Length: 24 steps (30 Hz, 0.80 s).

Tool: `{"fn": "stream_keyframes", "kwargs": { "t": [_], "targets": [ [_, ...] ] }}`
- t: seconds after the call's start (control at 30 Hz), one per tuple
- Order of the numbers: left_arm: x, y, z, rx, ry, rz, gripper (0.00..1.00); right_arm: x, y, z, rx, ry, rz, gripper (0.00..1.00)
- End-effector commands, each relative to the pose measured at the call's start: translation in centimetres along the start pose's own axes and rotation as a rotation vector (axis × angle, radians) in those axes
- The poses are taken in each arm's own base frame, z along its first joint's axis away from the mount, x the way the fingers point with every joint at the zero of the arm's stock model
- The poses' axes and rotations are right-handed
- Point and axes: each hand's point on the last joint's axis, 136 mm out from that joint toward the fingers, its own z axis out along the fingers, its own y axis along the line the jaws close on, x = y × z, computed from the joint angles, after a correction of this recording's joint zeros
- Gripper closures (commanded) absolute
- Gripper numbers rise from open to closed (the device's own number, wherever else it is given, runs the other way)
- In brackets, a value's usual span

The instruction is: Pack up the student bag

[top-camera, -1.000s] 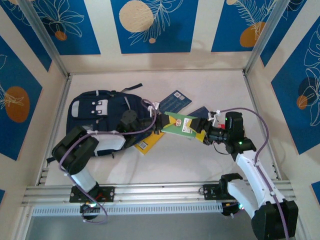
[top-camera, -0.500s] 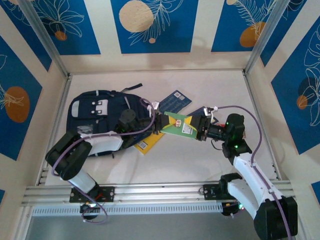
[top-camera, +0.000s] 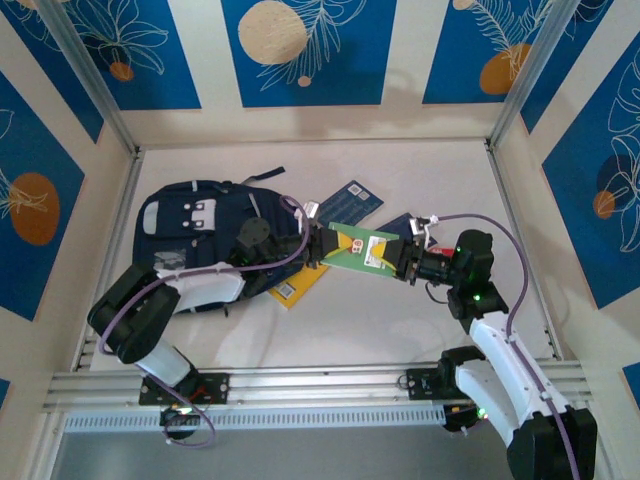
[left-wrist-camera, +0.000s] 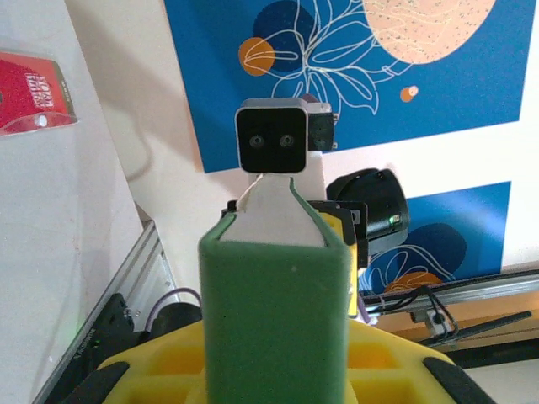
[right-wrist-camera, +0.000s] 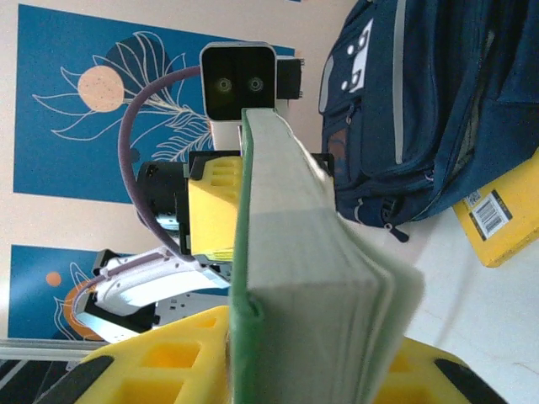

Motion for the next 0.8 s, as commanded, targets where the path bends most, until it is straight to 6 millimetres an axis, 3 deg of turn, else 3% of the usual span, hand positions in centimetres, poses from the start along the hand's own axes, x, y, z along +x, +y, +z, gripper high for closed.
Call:
{"fn": "stream_keyframes", "kwargs": {
  "t": [0.0, 0.07, 0.2, 0.3, 0.47, 0.63, 0.77],
  "targets": [
    [0.1, -1.8, 0.1, 0.015, 0.005, 0.081, 1.0, 0.2, 1.2, -0.4, 0.011, 0.012, -0.056, 0.79],
    [0.2, -1.5, 0.0, -0.002, 0.008, 0.087, 0.95, 0.2, 1.0, -0.5, 0.019, 0.008, -0.053, 0.86],
    [0.2, -0.5, -0.5, -0.078, 0.009, 0.114, 0.57, -0.4, 0.9, -1.2, 0.027, -0.037, -0.067, 0.91],
    [0.2, 0.8, -1.8, -0.219, -0.008, 0.183, 0.43, -0.7, 0.6, -1.9, 0.04, -0.071, -0.068, 0.97],
    [-0.5, 2.2, -5.1, -0.526, -0.029, 0.347, 0.36, -0.7, -0.3, -2.2, 0.088, -0.09, -0.087, 1.0],
    [-4.7, 4.5, -12.5, -1.049, -0.22, 0.388, 0.25, -0.8, -2.5, -3.2, 0.26, -0.144, -0.084, 1.0],
    [-6.9, 5.8, -17.0, -1.369, -0.277, 0.356, 0.22, -0.9, -3.7, -3.8, 0.339, -0.159, -0.088, 1.0]
  ]
}}
